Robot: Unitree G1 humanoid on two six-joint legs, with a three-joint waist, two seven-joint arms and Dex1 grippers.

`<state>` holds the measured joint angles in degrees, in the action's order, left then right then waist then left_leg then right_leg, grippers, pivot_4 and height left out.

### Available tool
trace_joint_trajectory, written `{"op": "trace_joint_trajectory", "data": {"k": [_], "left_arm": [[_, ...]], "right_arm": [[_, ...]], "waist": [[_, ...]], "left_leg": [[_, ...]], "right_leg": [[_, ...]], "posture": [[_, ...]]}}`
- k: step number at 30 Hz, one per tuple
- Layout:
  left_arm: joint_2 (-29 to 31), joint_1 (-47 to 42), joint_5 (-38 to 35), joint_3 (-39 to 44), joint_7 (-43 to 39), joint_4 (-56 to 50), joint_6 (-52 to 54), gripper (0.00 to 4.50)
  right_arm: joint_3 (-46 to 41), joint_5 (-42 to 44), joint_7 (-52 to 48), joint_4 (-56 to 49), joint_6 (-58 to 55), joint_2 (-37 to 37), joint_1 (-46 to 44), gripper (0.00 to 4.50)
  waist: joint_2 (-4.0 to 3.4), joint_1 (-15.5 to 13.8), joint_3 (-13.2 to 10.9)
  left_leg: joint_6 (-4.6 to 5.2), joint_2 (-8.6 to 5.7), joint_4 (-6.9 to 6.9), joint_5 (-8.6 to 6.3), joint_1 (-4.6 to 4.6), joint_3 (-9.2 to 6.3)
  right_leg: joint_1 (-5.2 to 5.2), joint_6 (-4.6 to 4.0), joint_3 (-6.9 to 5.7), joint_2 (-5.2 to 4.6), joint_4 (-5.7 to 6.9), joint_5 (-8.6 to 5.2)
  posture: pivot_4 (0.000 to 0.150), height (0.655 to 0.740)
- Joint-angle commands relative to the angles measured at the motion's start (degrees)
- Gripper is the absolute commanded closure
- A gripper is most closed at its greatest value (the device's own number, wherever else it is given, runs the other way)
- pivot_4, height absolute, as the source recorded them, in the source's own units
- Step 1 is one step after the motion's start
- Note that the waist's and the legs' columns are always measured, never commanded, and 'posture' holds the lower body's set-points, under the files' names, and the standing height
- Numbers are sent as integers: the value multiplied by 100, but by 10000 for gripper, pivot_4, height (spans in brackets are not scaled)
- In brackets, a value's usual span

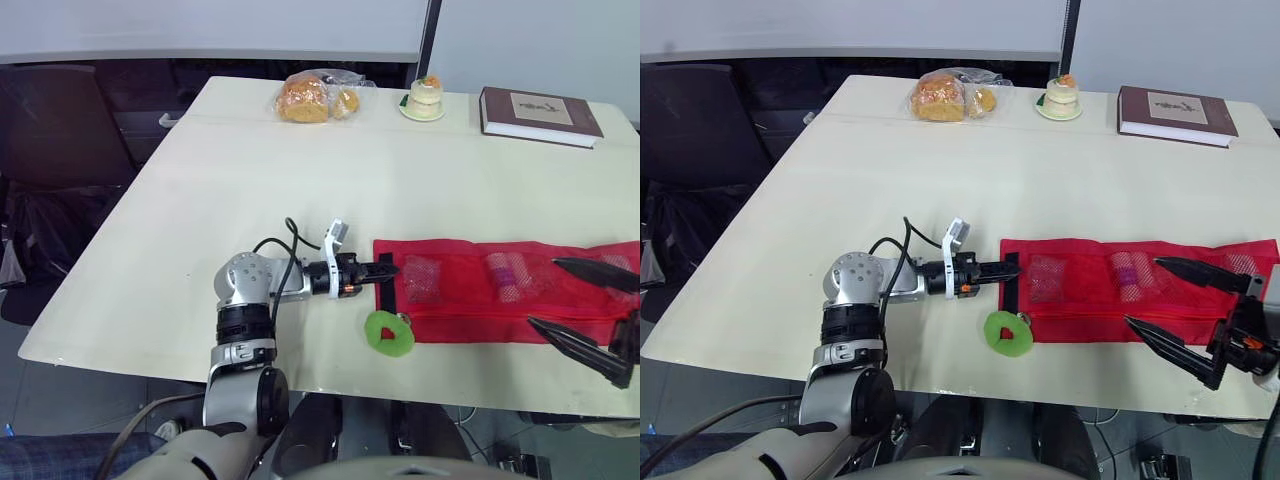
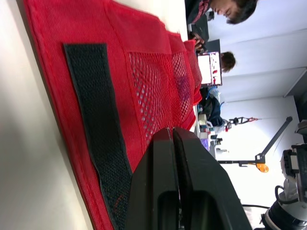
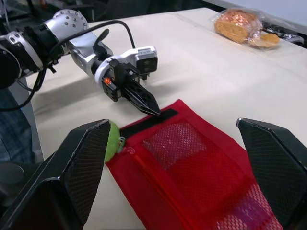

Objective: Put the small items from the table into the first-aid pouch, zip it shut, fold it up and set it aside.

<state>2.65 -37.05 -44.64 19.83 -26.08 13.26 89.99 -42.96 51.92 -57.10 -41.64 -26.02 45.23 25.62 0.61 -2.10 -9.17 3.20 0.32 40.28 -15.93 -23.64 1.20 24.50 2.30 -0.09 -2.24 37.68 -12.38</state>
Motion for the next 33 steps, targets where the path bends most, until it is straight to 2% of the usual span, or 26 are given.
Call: {"op": "trace_joint_trajectory", "data": {"k": [1,7,8,10,12,13,14,16,18,23,29,32,33], "left_arm": [[163,-10,-130,-11,-113,-265,-94,43944],[836,446,-39,-642,-169,-1341,-176,43944],[937,524,17,-764,-89,-1553,-165,41609],[1013,620,57,-848,81,-1867,-19,36547],[989,680,43,-906,235,-2155,188,26188],[952,706,40,-959,345,-2295,234,22466],[866,725,24,-1019,521,-2387,250,15736],[665,728,34,-1095,841,-2456,251,7095],[528,710,125,-1201,1117,-2407,251,1018],[95,595,124,-1041,1636,-1897,251,1018],[-159,427,-638,-882,1686,-929,251,1018],[-217,216,-894,-755,1673,-417,251,1018],[-260,105,-892,-629,1679,-248,251,3334]], "right_arm": [[60,-36,37,-58,103,8,-79,0],[155,-119,3,9,169,-23,-133,0],[176,-138,-8,24,182,-31,-143,0],[225,-172,-17,46,208,-45,-168,0],[295,-215,-23,69,244,-56,-197,0],[337,-231,-20,74,260,-62,-216,0],[392,-248,-13,73,275,-69,-239,0],[474,-277,-5,75,300,-77,-273,0],[519,-301,-1,76,320,-80,-284,0],[524,-334,-2,65,362,-82,-259,0],[467,-356,22,29,372,-82,-207,0],[414,-344,37,-3,366,-82,-167,0],[390,-337,53,-24,361,-89,-145,0]], "waist": [[0,0,0],[1,34,-1],[1,36,-1],[1,17,-1],[2,-5,-1],[2,-6,-1],[1,-9,-1],[1,-11,0],[2,-19,1],[-1,-30,7],[-2,-37,8],[-1,-45,7],[0,-37,7]], "left_leg": [[0,0,0,0,0,0],[-1,4,-1,0,-1,-1],[-1,4,-1,0,-2,-1],[-2,4,-1,1,-2,-1],[-2,4,0,1,-2,-1],[-2,3,0,1,-3,-1],[-2,2,0,1,-3,-1],[-2,1,0,1,-2,-1],[-1,0,0,1,-1,-1],[-1,-6,0,1,7,-4],[14,-7,-3,-9,71,-14],[22,-16,-3,-14,73,-13],[26,-18,-3,-17,71,-11]], "right_leg": [[0,0,0,0,0,0],[4,-1,11,-2,2,0],[4,-1,15,-3,2,0],[4,-1,22,-8,2,1],[4,-1,22,-29,1,1],[4,-1,20,-31,1,1],[4,-1,19,-32,1,0],[4,-1,19,-33,1,0],[1,-1,19,-33,1,0],[-10,0,14,-14,-1,0],[-91,23,-17,-16,-26,-17],[-95,26,-18,-29,-32,-20],[-96,22,-17,-33,-35,-17]], "posture": [[1500,7289],[1500,7289],[1500,7289],[1500,7289],[1500,7289],[1500,7289],[1500,7289],[1500,7289],[1500,7289],[1500,7289],[1500,7289],[1500,7289],[1500,7289]]}}
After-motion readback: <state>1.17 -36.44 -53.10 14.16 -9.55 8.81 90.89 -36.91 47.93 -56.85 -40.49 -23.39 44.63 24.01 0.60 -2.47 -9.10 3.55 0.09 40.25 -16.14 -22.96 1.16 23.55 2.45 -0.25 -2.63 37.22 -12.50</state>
